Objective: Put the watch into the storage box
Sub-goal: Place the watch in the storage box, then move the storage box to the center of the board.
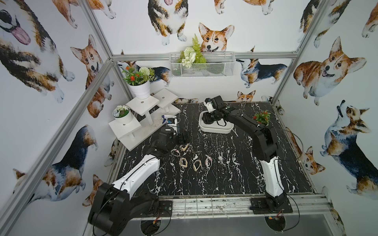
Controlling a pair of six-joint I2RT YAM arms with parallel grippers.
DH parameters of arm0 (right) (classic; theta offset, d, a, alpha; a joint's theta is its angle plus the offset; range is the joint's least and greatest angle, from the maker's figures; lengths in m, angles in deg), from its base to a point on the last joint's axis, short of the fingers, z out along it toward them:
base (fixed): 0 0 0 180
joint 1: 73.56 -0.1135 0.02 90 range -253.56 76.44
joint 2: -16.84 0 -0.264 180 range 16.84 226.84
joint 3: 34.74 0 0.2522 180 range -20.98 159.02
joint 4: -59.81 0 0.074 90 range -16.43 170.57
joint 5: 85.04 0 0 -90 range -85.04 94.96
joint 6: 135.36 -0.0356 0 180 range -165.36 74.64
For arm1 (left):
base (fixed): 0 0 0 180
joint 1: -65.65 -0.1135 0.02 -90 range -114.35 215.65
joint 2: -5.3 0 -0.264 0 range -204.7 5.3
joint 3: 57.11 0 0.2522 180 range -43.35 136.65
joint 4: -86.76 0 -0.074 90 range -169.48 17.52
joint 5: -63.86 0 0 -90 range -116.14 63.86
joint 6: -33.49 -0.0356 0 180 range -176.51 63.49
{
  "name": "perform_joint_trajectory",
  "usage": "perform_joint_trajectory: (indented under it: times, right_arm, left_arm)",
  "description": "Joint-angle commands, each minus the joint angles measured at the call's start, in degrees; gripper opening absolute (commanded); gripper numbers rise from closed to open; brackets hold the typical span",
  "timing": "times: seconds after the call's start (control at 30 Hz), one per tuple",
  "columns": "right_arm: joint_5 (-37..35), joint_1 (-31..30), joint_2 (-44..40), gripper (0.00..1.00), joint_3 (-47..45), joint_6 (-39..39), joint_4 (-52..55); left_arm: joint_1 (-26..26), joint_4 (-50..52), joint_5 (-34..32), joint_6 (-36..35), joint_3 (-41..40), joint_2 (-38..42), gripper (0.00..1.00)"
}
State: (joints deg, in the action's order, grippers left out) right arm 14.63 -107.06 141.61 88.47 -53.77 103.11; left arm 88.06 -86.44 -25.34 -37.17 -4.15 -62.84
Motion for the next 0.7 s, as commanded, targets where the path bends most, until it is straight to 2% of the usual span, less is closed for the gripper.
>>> perform_joint_trajectory:
  times: [0.0, 0.17, 0.37, 0.67]
  right_arm:
    - [2.83, -0.32, -2.4, 0.5, -3.65, 7.95, 2.02]
    - [2.79, -0.17, -2.0, 0.51, -3.28, 15.89, 9.44]
    - [-0.51, -0.36, -1.43, 0.51, -3.18, 21.39, 11.38]
    - [-5.02, -0.64, 2.3, 0.48, -0.95, 24.89, 12.97]
  left_arm:
    - [0.11, -1.12, -0.18, 0.27, -0.74, 1.07, 1.0]
    - [0.09, -1.19, -0.19, 0.19, -1.57, 2.11, 1.0]
    - [0.09, -1.39, -0.27, 0.5, -2.46, 3.31, 1.0]
    - [0.09, -0.86, -0.8, -0.08, -2.65, 3.98, 1.0]
